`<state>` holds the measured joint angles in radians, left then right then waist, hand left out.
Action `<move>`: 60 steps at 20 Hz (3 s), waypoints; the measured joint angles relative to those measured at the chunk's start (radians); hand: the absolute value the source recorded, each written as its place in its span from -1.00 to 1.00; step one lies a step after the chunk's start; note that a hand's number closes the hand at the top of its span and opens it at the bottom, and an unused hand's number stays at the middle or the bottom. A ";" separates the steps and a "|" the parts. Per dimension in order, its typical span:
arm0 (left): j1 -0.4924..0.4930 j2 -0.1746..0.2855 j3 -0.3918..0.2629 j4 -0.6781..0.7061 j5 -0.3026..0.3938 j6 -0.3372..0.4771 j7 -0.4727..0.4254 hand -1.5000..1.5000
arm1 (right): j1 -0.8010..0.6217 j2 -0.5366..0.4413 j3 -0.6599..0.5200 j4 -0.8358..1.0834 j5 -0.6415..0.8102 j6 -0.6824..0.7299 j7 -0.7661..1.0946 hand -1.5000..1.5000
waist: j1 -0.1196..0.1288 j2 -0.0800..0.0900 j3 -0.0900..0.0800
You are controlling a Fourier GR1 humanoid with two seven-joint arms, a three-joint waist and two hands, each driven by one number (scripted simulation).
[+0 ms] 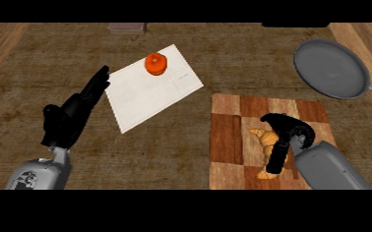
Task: Pick the croissant from the cutting board and place it in the pan
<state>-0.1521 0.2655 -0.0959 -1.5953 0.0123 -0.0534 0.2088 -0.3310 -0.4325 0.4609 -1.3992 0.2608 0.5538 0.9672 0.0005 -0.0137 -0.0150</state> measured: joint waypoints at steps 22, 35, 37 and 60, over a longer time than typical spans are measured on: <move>-0.008 -0.018 0.028 -0.009 -0.018 -0.022 0.020 0.00 | -0.143 0.147 0.019 -0.159 0.590 -0.453 0.009 1.00 | 0.007 0.010 0.015; 0.022 -0.035 0.031 -0.011 -0.040 -0.030 -0.003 0.00 | -0.145 0.169 -0.097 -0.202 0.864 -0.711 -0.010 1.00 | 0.001 0.014 0.015; 0.018 -0.040 0.029 -0.012 -0.046 -0.028 -0.003 0.00 | -0.140 0.172 -0.152 -0.185 0.841 -0.775 -0.042 1.00 | 0.002 0.015 0.015; -0.025 -0.067 0.045 0.002 -0.062 -0.061 0.005 0.00 | -0.388 -0.046 -0.668 0.833 0.513 -1.249 -0.870 1.00 | 0.030 0.026 0.017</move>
<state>-0.1776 0.1981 -0.0510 -1.5929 -0.0495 -0.1147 0.2136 -0.7187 -0.4787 -0.2068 -0.5660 0.7733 -0.6948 0.0971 0.0307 0.0127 0.0023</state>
